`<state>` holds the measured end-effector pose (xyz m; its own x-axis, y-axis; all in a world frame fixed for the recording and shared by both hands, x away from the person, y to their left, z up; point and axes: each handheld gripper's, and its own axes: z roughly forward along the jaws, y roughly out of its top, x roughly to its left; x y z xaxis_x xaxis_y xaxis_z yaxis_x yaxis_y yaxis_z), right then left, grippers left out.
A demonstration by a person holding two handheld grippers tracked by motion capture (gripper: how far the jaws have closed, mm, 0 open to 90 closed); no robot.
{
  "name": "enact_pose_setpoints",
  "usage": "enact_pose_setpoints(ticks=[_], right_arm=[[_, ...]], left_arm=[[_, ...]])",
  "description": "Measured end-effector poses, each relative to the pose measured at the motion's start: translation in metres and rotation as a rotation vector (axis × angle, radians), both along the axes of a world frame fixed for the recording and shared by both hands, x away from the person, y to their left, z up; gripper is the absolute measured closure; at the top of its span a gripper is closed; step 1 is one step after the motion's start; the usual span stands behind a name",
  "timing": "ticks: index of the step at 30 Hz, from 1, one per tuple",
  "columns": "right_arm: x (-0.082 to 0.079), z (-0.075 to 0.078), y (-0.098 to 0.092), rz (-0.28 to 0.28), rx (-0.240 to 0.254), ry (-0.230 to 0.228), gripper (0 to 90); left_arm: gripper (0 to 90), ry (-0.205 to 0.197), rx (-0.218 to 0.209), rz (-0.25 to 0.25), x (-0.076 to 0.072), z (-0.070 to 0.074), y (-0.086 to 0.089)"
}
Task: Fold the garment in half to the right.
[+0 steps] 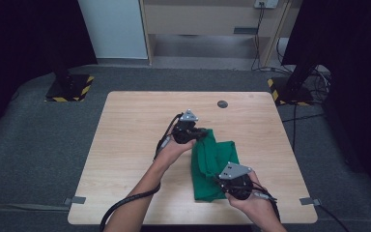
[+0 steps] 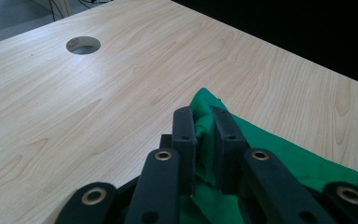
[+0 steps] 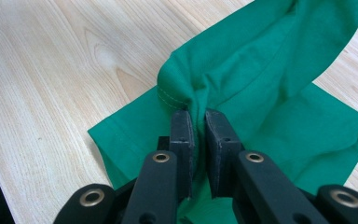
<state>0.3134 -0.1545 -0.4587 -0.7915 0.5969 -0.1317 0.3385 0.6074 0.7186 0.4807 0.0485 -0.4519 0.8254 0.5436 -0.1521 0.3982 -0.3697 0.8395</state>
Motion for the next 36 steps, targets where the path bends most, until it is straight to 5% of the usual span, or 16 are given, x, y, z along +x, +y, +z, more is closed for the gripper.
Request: enact_pose_setpoints(ticks=[9, 15, 22, 36], right_arm=[[0.005, -0.002, 0.002, 0.001, -0.008, 0.006, 82.2], [0.011, -0.006, -0.002, -0.008, -0.016, 0.016, 82.2], [0.012, -0.009, -0.008, -0.023, -0.018, 0.02, 82.2], [0.012, -0.009, -0.008, -0.023, -0.02, 0.016, 81.9]], left_arm=[[68.7, 0.022, -0.029, 0.031, -0.002, -0.002, 0.007], [68.2, 0.027, -0.038, 0.035, -0.004, -0.003, 0.011], [62.1, 0.048, -0.089, 0.02, -0.006, -0.004, 0.011], [53.9, 0.022, -0.054, 0.027, -0.012, -0.003, 0.01]])
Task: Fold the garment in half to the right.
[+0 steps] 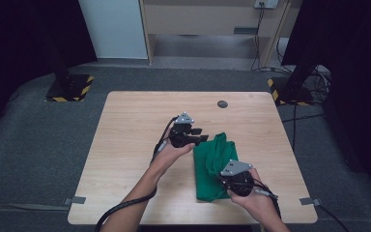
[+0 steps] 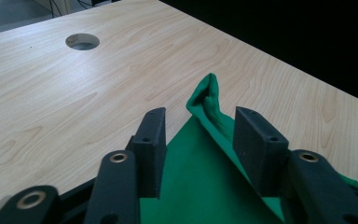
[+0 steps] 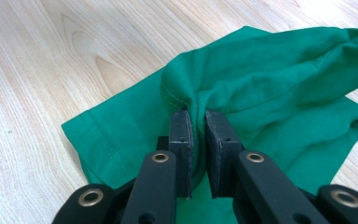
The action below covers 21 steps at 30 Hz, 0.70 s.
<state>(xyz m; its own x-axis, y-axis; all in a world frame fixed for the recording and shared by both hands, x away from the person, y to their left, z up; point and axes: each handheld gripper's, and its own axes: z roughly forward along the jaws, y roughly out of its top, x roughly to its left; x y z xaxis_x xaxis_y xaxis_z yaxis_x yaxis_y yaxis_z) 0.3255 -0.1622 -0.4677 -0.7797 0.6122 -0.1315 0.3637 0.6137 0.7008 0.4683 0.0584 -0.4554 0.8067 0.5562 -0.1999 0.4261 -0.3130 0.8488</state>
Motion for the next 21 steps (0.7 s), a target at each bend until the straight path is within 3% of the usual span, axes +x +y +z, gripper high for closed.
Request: enact_pose_setpoints(ticks=[6, 21], right_arm=[[0.0, -0.001, -0.002, -0.006, 0.005, 0.002, 81.7], [0.0, -0.001, -0.003, -0.007, 0.004, 0.004, 81.2]], left_arm=[[45.9, 0.006, 0.02, 0.025, -0.003, -0.006, 0.005], [13.1, 0.004, 0.092, 0.067, -0.012, -0.015, 0.005]])
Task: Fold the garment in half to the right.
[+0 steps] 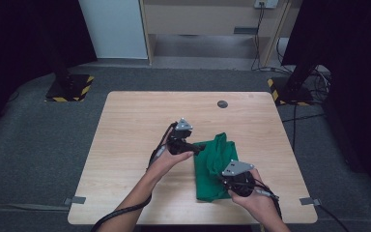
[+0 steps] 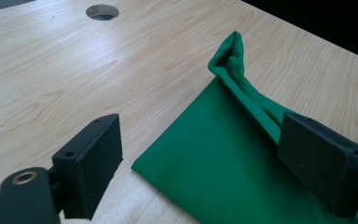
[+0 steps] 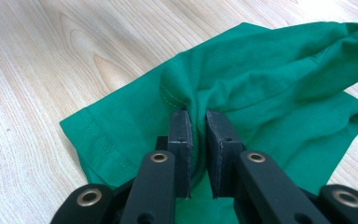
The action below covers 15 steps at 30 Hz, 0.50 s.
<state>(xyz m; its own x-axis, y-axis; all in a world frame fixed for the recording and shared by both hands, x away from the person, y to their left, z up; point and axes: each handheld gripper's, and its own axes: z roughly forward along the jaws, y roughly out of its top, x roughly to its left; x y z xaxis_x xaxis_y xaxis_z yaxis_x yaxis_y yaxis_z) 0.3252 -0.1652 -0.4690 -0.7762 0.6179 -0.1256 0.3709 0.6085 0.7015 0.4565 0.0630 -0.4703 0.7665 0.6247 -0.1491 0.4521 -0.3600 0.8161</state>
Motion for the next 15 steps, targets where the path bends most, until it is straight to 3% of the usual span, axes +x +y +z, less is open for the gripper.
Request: enact_pose_setpoints(ticks=[6, 11, 15], right_arm=[[0.0, 0.0, -0.001, -0.004, 0.003, 0.002, 80.9], [0.0, 0.0, -0.002, -0.009, 0.01, 0.001, 80.7], [0.0, 0.0, -0.002, -0.013, 0.02, 0.001, 80.4]], left_arm=[[9.0, 0.008, 0.017, 0.016, -0.005, -0.006, 0.009], [3.4, 0.016, 0.005, 0.053, -0.012, -0.01, 0.021], [2.1, 0.019, 0.044, 0.083, -0.022, -0.013, 0.029]])
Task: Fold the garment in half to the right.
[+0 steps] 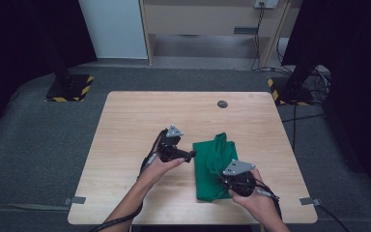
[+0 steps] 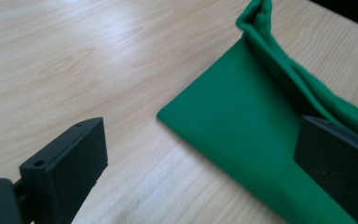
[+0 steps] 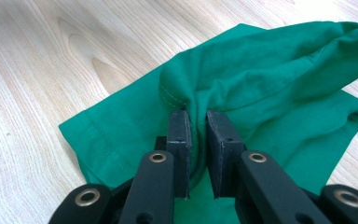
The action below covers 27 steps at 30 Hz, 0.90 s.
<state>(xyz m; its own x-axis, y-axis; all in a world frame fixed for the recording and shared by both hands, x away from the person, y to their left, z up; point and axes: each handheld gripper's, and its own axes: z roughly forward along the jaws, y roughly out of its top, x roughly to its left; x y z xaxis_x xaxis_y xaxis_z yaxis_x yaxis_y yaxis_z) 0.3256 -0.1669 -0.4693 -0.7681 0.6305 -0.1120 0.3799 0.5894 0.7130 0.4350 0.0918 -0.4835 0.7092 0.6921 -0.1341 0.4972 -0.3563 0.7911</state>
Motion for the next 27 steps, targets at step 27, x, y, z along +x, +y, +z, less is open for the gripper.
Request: enact_pose_setpoints(ticks=[27], right_arm=[[-0.003, -0.007, -0.017, -0.081, 0.04, 0.024, 76.6]], left_arm=[[2.8, 0.024, 0.118, 0.042, -0.081, -0.019, 0.054]])
